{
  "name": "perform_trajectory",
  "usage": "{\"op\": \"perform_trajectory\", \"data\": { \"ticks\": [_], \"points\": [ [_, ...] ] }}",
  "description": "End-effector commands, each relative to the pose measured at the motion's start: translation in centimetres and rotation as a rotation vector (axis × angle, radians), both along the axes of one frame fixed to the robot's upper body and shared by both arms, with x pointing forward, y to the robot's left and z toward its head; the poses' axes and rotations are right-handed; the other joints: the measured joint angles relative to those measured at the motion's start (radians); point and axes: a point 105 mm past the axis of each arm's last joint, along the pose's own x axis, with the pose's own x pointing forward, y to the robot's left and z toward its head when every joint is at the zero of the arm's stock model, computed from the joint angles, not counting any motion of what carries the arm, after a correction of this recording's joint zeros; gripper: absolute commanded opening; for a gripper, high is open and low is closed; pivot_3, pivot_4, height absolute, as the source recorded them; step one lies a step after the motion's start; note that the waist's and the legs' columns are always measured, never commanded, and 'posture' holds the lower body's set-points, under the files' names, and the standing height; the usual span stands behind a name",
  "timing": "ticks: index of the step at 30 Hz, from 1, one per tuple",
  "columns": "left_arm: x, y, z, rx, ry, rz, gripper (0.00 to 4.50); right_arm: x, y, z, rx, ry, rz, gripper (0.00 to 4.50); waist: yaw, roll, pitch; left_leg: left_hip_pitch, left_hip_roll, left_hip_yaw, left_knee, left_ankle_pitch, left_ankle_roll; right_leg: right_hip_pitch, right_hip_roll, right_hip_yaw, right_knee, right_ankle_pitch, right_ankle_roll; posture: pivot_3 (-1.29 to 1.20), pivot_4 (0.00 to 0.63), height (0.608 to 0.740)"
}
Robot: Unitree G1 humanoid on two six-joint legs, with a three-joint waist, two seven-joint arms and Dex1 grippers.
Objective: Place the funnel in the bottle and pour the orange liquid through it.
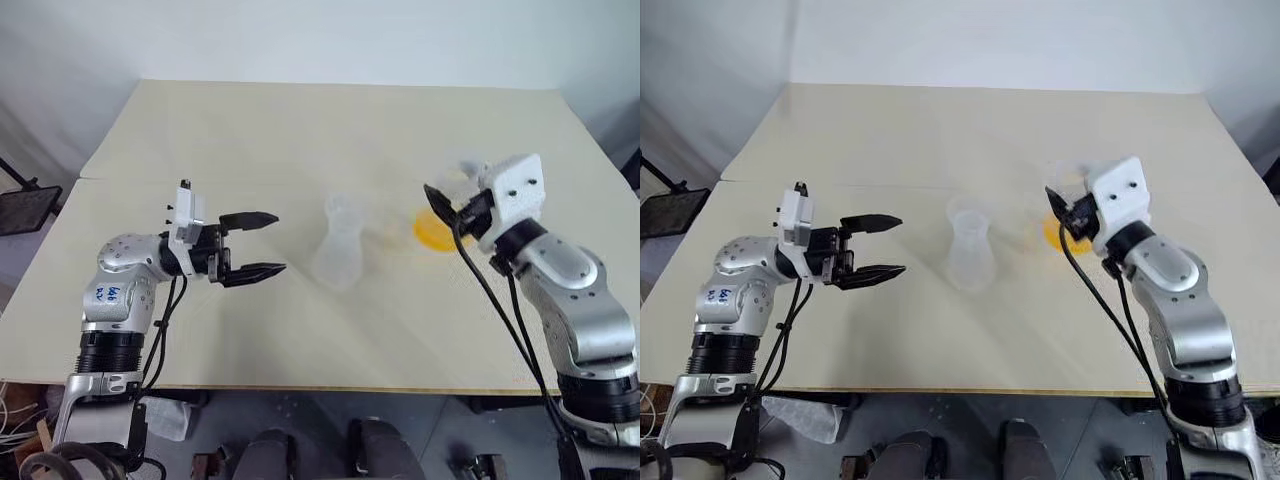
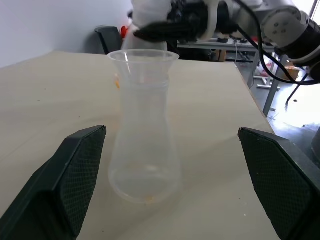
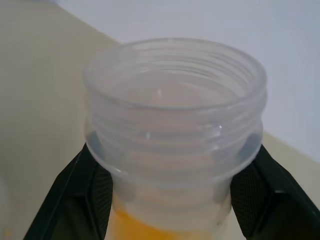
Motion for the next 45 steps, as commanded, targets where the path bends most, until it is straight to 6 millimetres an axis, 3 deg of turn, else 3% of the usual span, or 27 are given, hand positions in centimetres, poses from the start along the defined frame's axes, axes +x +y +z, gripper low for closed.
{"op": "perform_trajectory", "data": {
  "ticks": [1,6,15,25,45],
  "points": [
    [-0.3,0.0,1.0,-0.024,-0.048,0.005,4.50,-0.4,2.0,1.1,-0.065,-0.056,0.049,2.62,0.000,0.000,0.000,0.000,0.000,0.000,0.000,0.000,0.000,0.000,0.000,0.000,0.000,0.000,0.000,0.00,0.150,0.740],
    [-0.3,-0.1,0.8,-0.028,-0.045,0.010,4.50,-0.1,4.2,1.4,-0.142,-0.091,0.085,2.62,-0.005,0.000,0.000,-0.001,0.000,0.000,0.000,0.000,0.000,0.000,0.000,-0.001,-0.001,0.000,0.000,0.00,0.150,0.740],
    [-0.4,-0.2,0.9,-0.032,-0.046,0.016,4.50,0.2,4.5,2.0,-0.378,-0.247,-0.007,2.62,-0.007,0.000,0.000,-0.002,0.000,0.000,0.000,0.000,0.000,-0.001,0.000,-0.002,-0.001,0.000,0.000,0.00,0.150,0.740],
    [-0.4,-0.5,1.0,-0.039,-0.048,0.010,4.50,-0.3,6.0,2.2,-0.614,-0.417,0.010,2.62,-0.007,0.000,0.000,-0.002,0.000,0.000,0.000,0.000,0.000,-0.001,0.000,-0.002,-0.001,0.000,0.000,0.00,0.150,0.740],
    [-0.4,-0.9,1.1,-0.053,-0.053,0.014,4.50,-0.2,6.9,2.2,-0.804,-0.590,-0.002,2.62,-0.008,0.000,0.000,-0.002,0.000,0.000,0.001,0.000,0.000,-0.001,0.000,-0.002,0.000,0.000,0.000,0.00,0.150,0.740]
  ]
}}
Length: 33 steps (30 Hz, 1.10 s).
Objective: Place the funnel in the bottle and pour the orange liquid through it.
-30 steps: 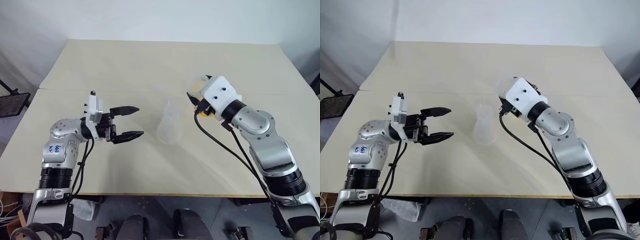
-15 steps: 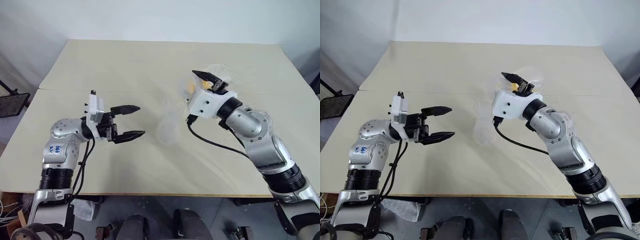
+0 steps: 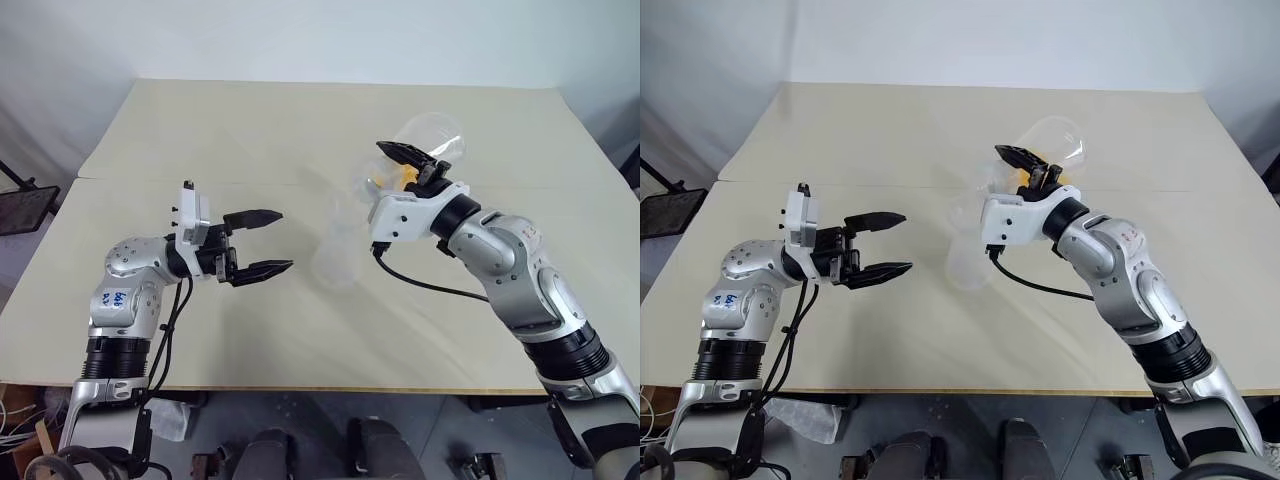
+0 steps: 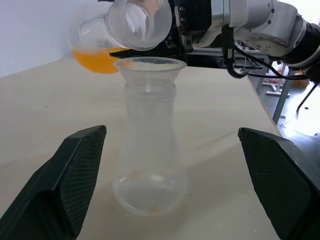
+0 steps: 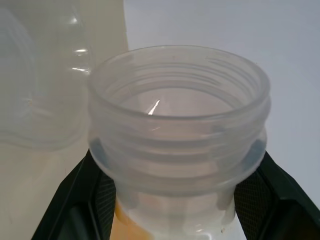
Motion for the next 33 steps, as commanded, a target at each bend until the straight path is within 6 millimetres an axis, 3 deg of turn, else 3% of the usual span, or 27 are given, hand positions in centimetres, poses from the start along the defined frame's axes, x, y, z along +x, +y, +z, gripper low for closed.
{"op": "perform_trajectory", "data": {
  "ticks": [1,19,33],
  "points": [
    [-0.45,-0.26,1.03,-0.019,-0.043,-0.017,4.50,-0.73,0.58,2.02,-0.010,-0.109,0.030,2.62,0.000,0.000,0.000,0.000,0.000,0.000,0.000,0.000,0.000,0.000,0.000,0.000,0.000,0.000,0.000,0.00,0.150,0.740],
    [-0.40,-0.57,1.22,-0.025,-0.044,-0.025,4.50,-0.84,0.48,2.86,-0.115,-0.300,0.014,2.62,-0.001,0.000,0.000,0.000,0.000,0.000,0.000,0.000,0.000,0.000,0.000,0.000,0.001,0.000,0.000,0.00,0.150,0.740],
    [-0.46,-0.81,1.27,-0.034,-0.045,-0.028,4.50,-0.44,0.01,2.57,-0.138,-0.336,0.003,2.62,-0.002,0.000,0.000,0.000,0.000,0.000,0.000,0.000,0.000,0.000,0.000,0.000,0.001,0.000,0.000,0.00,0.150,0.740]
  ]
}}
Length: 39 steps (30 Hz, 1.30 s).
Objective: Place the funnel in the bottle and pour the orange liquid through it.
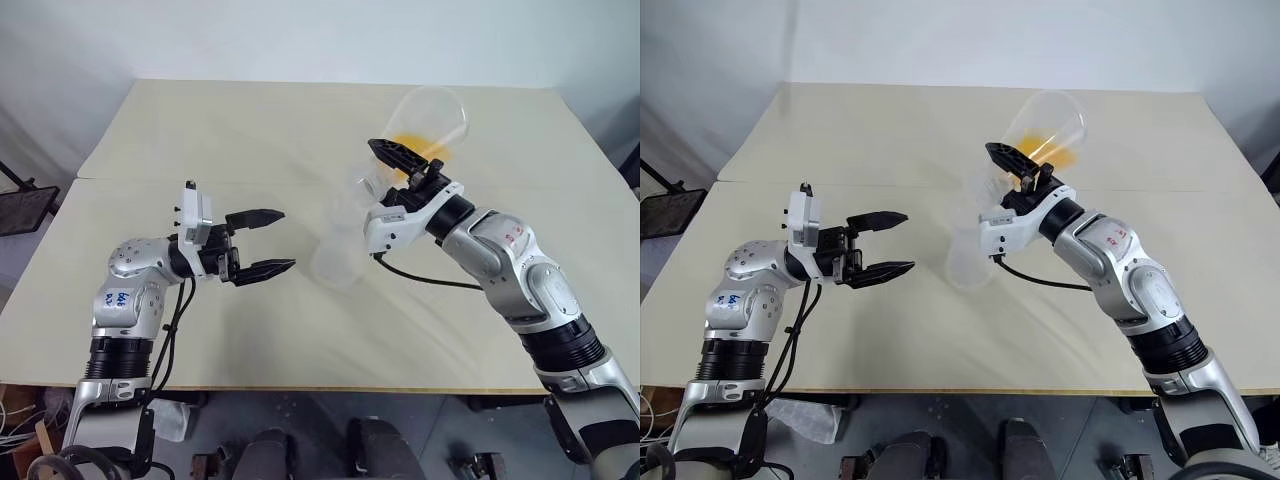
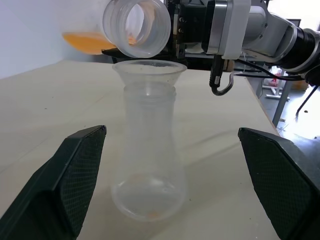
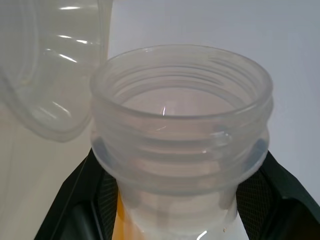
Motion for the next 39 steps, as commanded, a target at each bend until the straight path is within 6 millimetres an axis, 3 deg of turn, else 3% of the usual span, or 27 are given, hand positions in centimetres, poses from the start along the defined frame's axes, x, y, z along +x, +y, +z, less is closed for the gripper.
{"op": "perform_trajectory", "data": {
  "ticks": [1,39],
  "points": [
    [-0.50,-0.52,1.25,-0.022,-0.050,-0.026,4.50,-0.70,-0.29,2.30,0.017,-0.097,0.010,2.62,0.000,0.000,0.000,0.000,0.000,0.000,0.000,0.000,0.000,0.000,0.000,0.000,0.000,0.000,0.000,0.00,0.150,0.740],
    [-0.40,-1.01,1.34,-0.042,-0.047,-0.030,4.50,-0.29,-1.04,2.49,-0.063,-0.231,-0.021,2.62,0.000,0.000,0.000,0.000,0.000,0.000,0.000,0.000,0.000,0.000,0.000,0.000,0.000,0.000,0.000,0.00,0.150,0.740]
  ]
}}
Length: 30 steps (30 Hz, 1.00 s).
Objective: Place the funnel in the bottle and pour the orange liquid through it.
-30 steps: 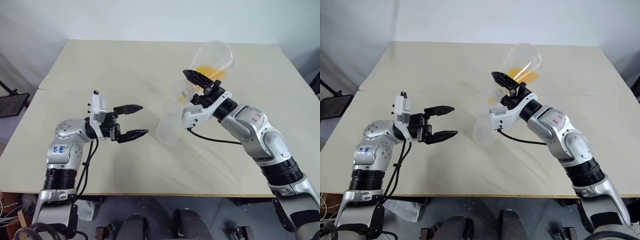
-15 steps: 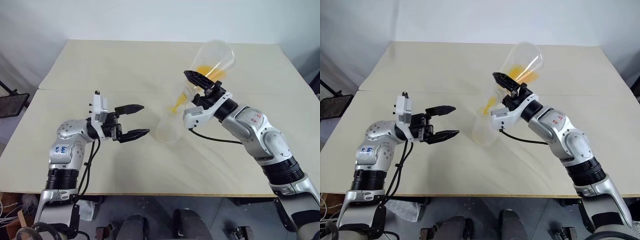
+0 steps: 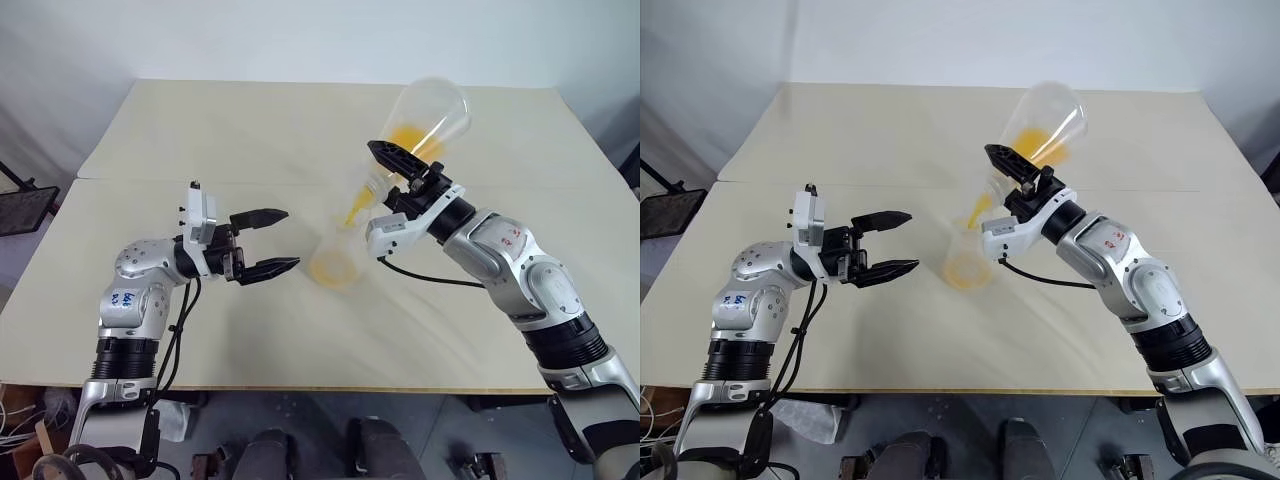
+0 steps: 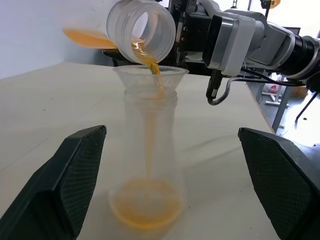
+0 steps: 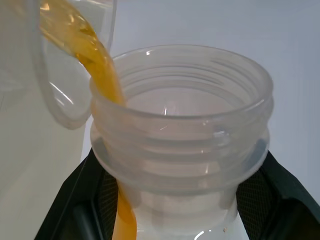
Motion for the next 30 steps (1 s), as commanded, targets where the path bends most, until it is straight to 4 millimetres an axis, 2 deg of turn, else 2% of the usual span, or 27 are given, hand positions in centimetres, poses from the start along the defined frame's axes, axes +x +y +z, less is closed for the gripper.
{"op": "perform_trajectory", "data": {
  "ticks": [1,30],
  "points": [
    [-0.55,-0.52,1.45,-0.017,-0.063,-0.030,4.50,-0.33,-0.83,2.76,-0.003,-0.136,-0.024,2.62,0.001,0.000,0.000,0.000,0.000,0.000,0.000,0.000,0.000,0.000,0.000,0.000,0.000,0.000,0.000,0.00,0.150,0.740],
    [-0.53,-0.47,1.46,-0.019,-0.065,-0.025,4.50,-0.35,-0.26,2.47,0.011,-0.119,0.000,2.62,-0.001,0.000,0.000,0.000,0.000,0.000,0.000,0.000,0.000,0.000,0.000,0.000,0.001,0.000,0.000,0.00,0.150,0.740]
  ]
}}
